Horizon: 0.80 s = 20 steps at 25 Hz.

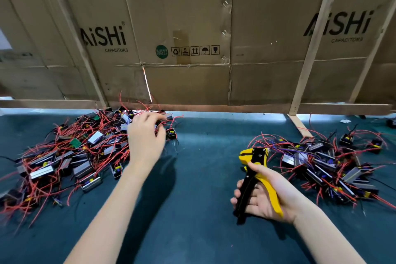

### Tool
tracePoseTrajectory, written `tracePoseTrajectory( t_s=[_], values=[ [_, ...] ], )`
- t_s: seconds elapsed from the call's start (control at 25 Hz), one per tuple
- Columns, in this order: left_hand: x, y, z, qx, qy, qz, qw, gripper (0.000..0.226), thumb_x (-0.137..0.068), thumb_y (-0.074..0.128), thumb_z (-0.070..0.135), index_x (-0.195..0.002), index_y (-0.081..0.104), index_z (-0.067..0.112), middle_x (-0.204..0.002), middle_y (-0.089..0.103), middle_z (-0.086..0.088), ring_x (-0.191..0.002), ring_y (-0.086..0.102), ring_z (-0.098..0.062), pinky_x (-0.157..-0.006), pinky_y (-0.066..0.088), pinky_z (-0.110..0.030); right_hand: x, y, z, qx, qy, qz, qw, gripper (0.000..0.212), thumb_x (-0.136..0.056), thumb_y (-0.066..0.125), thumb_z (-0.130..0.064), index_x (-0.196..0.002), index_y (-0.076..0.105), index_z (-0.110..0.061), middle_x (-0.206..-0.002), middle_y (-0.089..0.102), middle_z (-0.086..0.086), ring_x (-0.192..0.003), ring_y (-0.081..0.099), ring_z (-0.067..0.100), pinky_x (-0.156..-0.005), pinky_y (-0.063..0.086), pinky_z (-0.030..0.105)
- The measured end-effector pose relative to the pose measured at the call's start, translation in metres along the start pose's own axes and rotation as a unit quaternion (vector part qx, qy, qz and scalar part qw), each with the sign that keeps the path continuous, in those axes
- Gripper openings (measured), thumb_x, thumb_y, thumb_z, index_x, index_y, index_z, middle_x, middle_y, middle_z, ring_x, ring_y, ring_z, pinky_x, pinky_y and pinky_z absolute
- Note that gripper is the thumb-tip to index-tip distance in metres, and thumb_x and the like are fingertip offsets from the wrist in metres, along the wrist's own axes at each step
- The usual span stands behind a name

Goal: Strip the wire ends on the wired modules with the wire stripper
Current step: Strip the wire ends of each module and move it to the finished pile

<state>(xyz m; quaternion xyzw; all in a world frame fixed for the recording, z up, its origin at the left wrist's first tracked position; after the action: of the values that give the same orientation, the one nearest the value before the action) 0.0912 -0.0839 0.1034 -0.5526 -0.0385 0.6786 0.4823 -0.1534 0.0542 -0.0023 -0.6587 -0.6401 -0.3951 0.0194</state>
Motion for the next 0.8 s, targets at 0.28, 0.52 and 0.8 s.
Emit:
tracePoseTrajectory(
  t_s=[0.28, 0.52, 0.8],
  values=[
    [-0.03, 0.008, -0.108, -0.208, -0.198, -0.198, 0.937, 0.018, -0.081, 0.072, 0.025, -0.086, 0.066, 0.009, -0.09, 0.067, -0.011, -0.091, 0.062, -0.033, -0.069, 0.05, -0.034, 0.003, -0.002, -0.002, -0.017, -0.004, 0.019, 1.0, 0.048, -0.084, 0.062, -0.043, -0.085, 0.062, 0.005, -0.084, 0.063, 0.026, -0.077, 0.069, 0.041, -0.081, 0.051, 0.051],
    [-0.039, -0.006, -0.077, -0.218, -0.106, -0.005, 0.97, 0.013, -0.08, 0.073, 0.018, -0.09, 0.07, 0.011, -0.085, 0.07, -0.012, -0.09, 0.06, -0.036, -0.079, 0.039, -0.041, 0.005, -0.001, -0.004, -0.021, -0.011, 0.018, 1.0, 0.046, -0.083, 0.062, -0.041, -0.085, 0.061, 0.005, -0.083, 0.064, 0.025, -0.076, 0.069, 0.041, -0.083, 0.051, 0.052],
    [-0.001, 0.011, 0.056, 0.174, 0.173, -0.022, 0.969, 0.028, -0.068, 0.065, -0.007, -0.091, 0.072, 0.008, -0.099, 0.063, -0.003, -0.093, 0.058, -0.019, -0.083, 0.047, -0.028, 0.004, -0.001, -0.003, -0.013, -0.012, 0.02, 1.0, 0.047, -0.084, 0.062, -0.043, -0.085, 0.061, 0.004, -0.083, 0.064, 0.024, -0.078, 0.07, 0.04, -0.076, 0.054, 0.048]
  ],
)
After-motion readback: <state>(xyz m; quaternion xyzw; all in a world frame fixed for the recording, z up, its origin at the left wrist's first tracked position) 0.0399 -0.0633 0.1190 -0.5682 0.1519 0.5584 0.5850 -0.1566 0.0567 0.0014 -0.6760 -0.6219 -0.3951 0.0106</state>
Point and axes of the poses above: each hand's wrist, its own x-axis away from the middle knuckle, its own y-axis out of the palm, z = x × y, the point moved 5 cm from there along -x, towards the middle knuckle
